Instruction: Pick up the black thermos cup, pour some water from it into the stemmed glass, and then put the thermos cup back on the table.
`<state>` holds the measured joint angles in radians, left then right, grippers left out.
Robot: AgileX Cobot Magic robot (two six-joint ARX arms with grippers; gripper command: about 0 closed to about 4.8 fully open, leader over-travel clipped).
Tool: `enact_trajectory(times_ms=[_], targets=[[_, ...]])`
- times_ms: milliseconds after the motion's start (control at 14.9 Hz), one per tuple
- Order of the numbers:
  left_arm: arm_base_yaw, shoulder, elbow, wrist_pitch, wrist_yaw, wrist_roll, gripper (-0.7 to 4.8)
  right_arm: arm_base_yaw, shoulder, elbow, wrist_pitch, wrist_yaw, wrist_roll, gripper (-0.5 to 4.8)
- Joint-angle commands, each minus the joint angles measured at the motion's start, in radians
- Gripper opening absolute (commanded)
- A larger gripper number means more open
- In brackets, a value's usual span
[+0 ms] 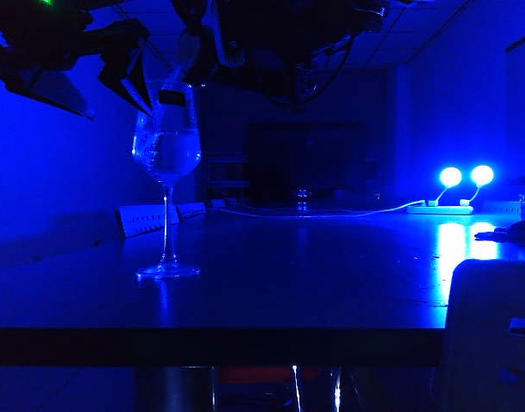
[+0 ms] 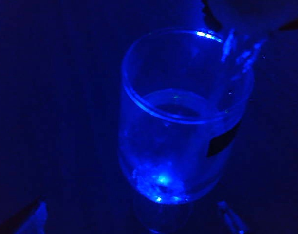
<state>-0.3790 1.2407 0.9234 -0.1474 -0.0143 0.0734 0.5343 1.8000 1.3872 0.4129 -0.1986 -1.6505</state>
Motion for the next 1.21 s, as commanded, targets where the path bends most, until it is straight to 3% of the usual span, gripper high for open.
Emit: enact_trajectory(times_ms=[67,938,1206], targets=[[-0.001,-0.001,0.005,0.005,0.004,-0.003,4.79,0.001,-0.014,0.015,0.086,-0.002,-0.003,1.65],[-0.001,-0.001,0.005,0.005,0.004,-0.003,4.79,0.001,-0.014,0.015,0.085,-0.002,0.001,1.65],[-0.001,-0.001,0.005,0.003,0.004,-0.003,4.79,0.001,-0.014,0.015,0.086,0.006,0.112,1.66]])
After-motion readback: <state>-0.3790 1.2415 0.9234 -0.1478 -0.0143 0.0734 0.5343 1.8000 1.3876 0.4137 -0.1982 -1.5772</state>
